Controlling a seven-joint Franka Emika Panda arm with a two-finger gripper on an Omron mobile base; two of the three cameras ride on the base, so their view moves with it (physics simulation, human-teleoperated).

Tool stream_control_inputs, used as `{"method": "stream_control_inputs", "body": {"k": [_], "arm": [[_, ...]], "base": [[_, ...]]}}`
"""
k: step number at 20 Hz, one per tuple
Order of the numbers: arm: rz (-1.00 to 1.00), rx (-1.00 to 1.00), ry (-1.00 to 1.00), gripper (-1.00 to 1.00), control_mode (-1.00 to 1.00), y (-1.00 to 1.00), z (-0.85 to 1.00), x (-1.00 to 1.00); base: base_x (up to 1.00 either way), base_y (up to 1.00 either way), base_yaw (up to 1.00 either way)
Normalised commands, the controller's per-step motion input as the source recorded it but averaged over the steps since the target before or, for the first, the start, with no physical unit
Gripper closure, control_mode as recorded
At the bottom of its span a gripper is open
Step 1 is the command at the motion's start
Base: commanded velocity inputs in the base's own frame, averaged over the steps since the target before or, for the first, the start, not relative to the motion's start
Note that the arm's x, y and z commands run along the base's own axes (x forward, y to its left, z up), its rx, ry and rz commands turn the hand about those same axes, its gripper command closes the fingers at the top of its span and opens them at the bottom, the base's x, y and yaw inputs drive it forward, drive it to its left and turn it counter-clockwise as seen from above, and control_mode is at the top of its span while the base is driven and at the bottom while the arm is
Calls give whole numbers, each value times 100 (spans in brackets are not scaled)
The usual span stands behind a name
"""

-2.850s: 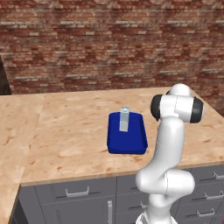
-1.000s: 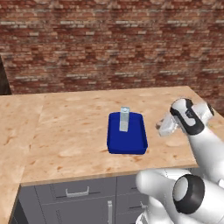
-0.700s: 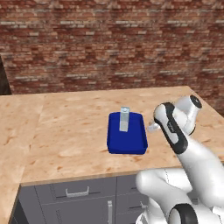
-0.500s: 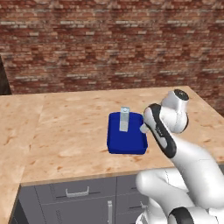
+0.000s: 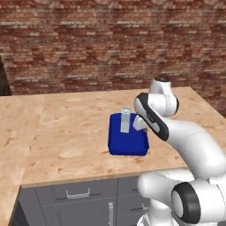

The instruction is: Take out the milk from the fridge and place it on the tray on the counter. Then take the sugar cube near the tray and place it in the tray.

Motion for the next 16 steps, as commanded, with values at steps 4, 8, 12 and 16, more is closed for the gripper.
{"method": "stream_control_inputs", "body": {"k": [4,8,12,16], "arm": [[-11,1,6,100,-100,2,-19,-6],[-9,0,0,100,-100,6,-29,-1],[-6,0,-4,100,-100,11,-32,0],[-5,0,-2,100,-100,14,-32,0]], "base": [[0,0,0],[0,0,0],[0,0,0],[0,0,0]]}}
